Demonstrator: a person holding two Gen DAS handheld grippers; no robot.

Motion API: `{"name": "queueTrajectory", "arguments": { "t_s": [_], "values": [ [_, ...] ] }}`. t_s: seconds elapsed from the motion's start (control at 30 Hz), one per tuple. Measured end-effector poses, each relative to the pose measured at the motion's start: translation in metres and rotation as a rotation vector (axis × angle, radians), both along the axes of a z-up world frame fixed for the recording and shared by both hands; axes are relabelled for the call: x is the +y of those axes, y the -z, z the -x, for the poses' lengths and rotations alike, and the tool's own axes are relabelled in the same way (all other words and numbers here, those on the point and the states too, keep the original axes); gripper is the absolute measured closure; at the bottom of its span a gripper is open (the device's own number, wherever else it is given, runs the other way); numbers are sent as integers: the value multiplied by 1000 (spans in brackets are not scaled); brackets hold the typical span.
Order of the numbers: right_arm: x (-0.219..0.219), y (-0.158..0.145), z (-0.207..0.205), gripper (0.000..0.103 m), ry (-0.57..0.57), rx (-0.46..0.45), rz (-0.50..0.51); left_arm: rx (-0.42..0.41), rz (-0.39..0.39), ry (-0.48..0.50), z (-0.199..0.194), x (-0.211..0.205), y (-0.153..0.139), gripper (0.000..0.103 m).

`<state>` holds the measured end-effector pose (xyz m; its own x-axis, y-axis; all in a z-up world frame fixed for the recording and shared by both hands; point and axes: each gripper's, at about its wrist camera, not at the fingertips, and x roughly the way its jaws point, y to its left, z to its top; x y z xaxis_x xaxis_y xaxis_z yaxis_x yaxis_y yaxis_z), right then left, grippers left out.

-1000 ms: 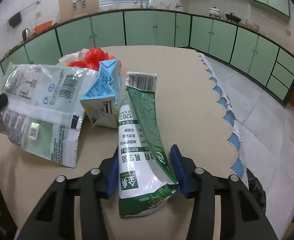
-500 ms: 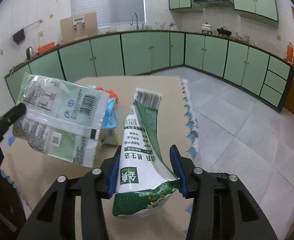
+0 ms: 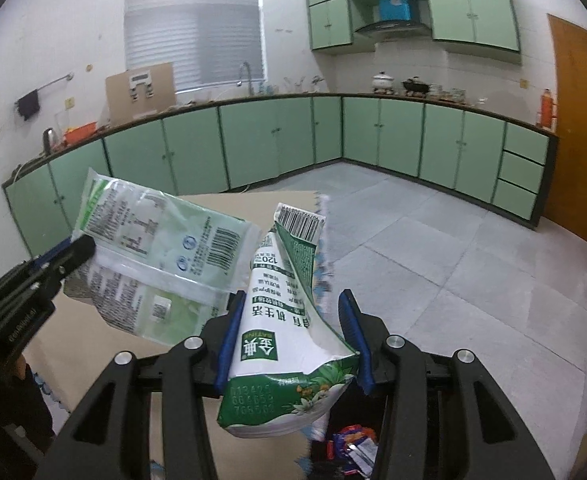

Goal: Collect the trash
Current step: 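Carry both items to the black bin and open both tools to drop them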

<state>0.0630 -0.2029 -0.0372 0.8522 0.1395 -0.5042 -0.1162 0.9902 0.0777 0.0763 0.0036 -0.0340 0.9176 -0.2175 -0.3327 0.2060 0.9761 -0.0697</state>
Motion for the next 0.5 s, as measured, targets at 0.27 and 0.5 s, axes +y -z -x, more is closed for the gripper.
{"name": "queueTrajectory", "arguments": {
  "t_s": [0.27,0.5],
  "values": [
    [-50,-5,20,57,120,-18,0,15,-11,137,-8,-68,8,88],
    [-90,4,29,57,205,-3,-9,34,-18,227,-19,-125,23,88]
  ]
}}
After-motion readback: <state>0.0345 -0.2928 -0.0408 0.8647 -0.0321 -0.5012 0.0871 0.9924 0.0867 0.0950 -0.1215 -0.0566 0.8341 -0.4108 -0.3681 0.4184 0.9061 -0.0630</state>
